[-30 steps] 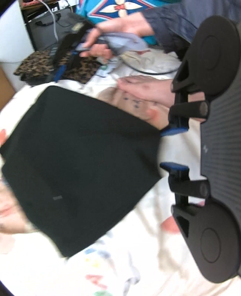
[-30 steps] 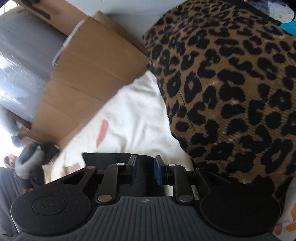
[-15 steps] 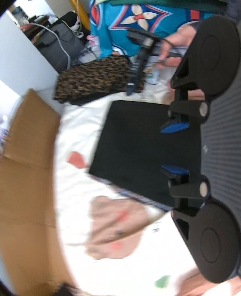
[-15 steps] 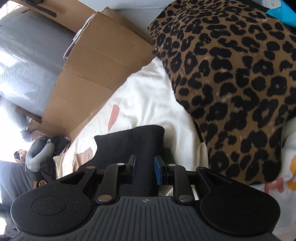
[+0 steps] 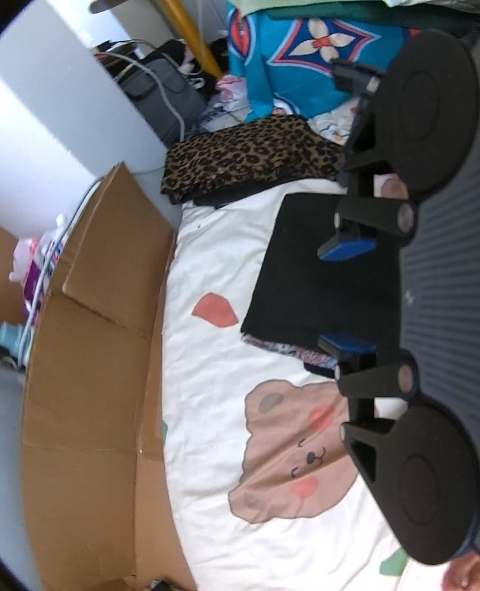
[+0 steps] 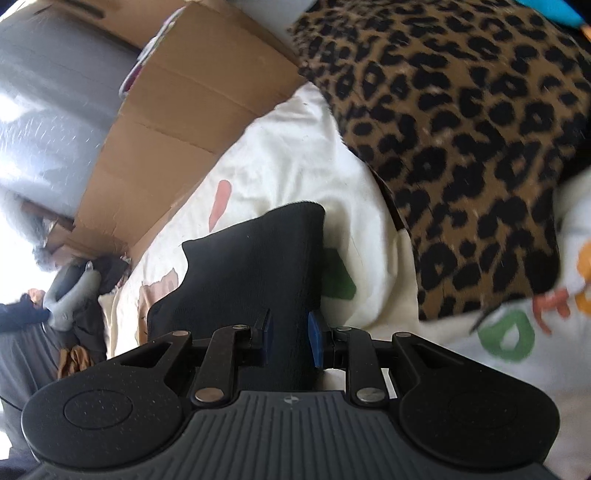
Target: Fold clothes
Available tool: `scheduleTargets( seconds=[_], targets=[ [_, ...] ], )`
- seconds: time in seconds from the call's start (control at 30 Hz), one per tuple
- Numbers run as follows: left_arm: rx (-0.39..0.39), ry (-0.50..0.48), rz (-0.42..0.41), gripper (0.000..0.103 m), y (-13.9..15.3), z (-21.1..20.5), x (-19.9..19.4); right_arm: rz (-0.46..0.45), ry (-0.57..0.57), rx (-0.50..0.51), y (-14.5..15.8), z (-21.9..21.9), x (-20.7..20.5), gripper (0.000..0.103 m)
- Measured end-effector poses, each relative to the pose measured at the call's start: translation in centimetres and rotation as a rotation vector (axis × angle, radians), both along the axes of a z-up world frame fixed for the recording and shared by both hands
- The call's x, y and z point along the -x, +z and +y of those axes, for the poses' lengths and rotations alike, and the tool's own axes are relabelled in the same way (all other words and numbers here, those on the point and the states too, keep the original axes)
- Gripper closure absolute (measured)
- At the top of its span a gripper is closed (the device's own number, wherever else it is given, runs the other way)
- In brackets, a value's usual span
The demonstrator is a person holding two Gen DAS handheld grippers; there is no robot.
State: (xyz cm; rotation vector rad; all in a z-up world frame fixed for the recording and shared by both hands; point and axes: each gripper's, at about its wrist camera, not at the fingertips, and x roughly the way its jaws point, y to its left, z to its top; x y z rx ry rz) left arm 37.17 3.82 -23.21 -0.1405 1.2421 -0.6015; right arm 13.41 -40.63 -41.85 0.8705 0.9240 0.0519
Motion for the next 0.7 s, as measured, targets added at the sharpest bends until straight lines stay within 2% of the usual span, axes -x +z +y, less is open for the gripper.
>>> scheduleTargets(
  seconds=[0.17, 0.4, 0.5, 0.63, 0.7],
  targets=[
    [0.041, 0.015, 0.017, 0.056, -3.3, 1.3, -0.9, 0.011, 0.008, 0.034, 0.1, 0.8, 0.9, 0.081],
    [0.046, -0.054, 0.005, 0.056, -7.5, 1.9, -0.3, 0.039, 0.028, 0.075, -1.0, 2.4, 0.4, 0.081],
    [0.048, -0.044, -0.001, 0.056, -8.8, 2.7, -0.3, 0.057, 0.052, 0.105, -1.2, 2.8, -0.1, 0.081],
    [0.087, -0.007, 0.023, 0.056, -10.9, 3.3, -0.6, 0.073, 0.058, 0.132, -1.5, 3.0, -0.6, 0.081],
    [0.099, -0.021, 0.012, 0.056, -11.8, 3.0, -0.8, 0.079, 0.073, 0.152, -1.5, 3.3, -0.9, 0.081]
  ],
)
